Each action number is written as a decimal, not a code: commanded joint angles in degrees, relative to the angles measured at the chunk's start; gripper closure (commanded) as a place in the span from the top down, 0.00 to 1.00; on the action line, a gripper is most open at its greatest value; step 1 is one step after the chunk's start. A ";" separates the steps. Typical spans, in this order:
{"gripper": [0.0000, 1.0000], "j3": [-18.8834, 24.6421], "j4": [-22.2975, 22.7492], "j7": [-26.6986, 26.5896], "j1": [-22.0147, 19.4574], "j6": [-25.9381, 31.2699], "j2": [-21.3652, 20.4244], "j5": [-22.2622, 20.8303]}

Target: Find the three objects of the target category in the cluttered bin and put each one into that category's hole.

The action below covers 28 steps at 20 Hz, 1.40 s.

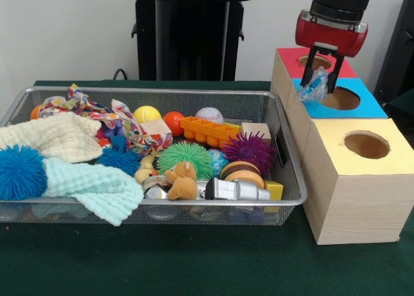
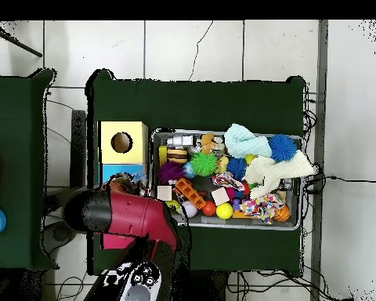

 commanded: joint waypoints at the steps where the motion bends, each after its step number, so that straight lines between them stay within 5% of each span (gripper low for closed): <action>1: 0.00 3.60 1.95 17.10 -0.11 5.47 4.11 4.44; 12: 0.00 10.73 6.27 11.65 -6.18 -4.28 5.30 6.30; 28: 0.00 2.57 1.90 19.24 3.62 1.00 7.41 9.18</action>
